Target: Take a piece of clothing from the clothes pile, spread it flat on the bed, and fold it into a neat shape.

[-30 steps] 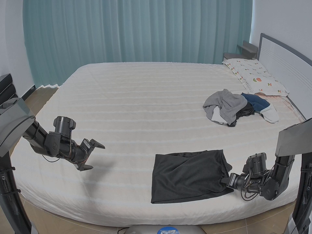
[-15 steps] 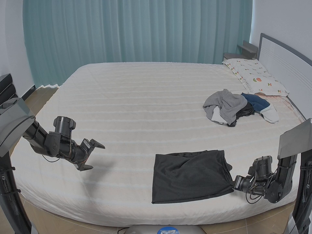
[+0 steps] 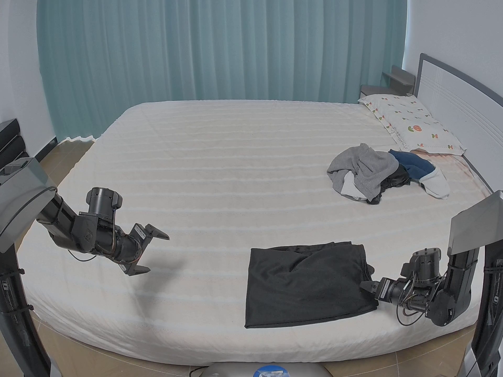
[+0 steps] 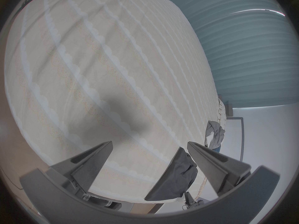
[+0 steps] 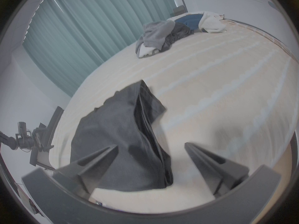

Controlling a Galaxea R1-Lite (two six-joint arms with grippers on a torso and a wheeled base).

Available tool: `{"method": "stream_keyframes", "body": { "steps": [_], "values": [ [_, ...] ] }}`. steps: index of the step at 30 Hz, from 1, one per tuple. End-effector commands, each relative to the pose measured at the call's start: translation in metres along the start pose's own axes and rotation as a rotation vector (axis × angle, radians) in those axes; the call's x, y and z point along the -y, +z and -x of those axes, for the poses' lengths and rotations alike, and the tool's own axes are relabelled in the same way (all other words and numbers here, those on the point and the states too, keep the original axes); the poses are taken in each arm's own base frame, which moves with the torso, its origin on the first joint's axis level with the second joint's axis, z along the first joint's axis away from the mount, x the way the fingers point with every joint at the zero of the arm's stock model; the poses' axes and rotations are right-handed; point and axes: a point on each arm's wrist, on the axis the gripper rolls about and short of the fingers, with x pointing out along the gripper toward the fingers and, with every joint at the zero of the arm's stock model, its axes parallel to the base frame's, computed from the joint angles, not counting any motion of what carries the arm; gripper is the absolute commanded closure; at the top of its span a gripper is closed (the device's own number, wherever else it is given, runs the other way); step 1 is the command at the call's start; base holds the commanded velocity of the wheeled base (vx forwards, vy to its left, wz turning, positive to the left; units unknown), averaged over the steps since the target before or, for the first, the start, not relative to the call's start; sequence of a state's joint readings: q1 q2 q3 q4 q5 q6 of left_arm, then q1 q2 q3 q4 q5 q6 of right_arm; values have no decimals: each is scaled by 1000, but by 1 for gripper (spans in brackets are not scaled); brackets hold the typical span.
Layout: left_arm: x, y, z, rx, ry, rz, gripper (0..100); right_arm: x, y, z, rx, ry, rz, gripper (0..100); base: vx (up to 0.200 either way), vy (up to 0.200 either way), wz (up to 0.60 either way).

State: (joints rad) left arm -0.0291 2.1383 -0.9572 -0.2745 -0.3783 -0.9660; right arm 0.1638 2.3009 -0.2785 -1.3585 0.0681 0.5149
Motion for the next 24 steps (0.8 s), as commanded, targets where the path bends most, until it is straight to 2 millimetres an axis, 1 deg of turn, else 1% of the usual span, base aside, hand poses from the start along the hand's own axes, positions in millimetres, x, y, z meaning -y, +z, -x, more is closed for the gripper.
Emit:
{"method": "stream_keyframes", "body": {
  "steps": [1,2,3,5,8,9,10,12,13,14,20,21,24],
  "values": [
    [0,0,-1,6,6,1,0,-4,22,-18,86,30,-8,0,0,0,0],
    [0,0,-1,6,6,1,0,-5,27,-27,94,31,-10,0,0,0,0],
    [0,0,-1,6,6,1,0,-5,28,-29,94,30,-11,0,0,0,0],
    [-1,0,-1,8,7,1,0,-8,38,-44,98,30,-22,0,0,0,0],
    [-1,0,-1,7,8,2,0,-12,50,-60,102,32,-76,0,0,0,0],
    [-1,0,-1,7,8,2,0,-12,50,-61,102,32,-79,0,0,0,0],
    [-1,0,-1,8,7,1,0,-14,55,-69,100,35,-110,0,0,0,0],
    [-1,0,-1,8,7,1,0,-15,57,-80,85,31,-130,0,0,0,0],
    [0,0,-1,7,7,0,0,-16,57,-82,83,31,-132,0,0,0,0],
    [-1,0,-2,6,8,0,0,-17,58,-91,82,32,-146,0,0,0,0],
    [-1,0,-2,6,8,-1,0,-22,64,-103,90,47,-158,0,0,0,0],
    [-1,0,-2,6,8,-1,0,-24,65,-105,89,49,-156,100,0,0,0],
    [-1,0,-2,6,8,-1,0,-26,69,-110,84,46,-163,100,0,0,0]
  ]
}}
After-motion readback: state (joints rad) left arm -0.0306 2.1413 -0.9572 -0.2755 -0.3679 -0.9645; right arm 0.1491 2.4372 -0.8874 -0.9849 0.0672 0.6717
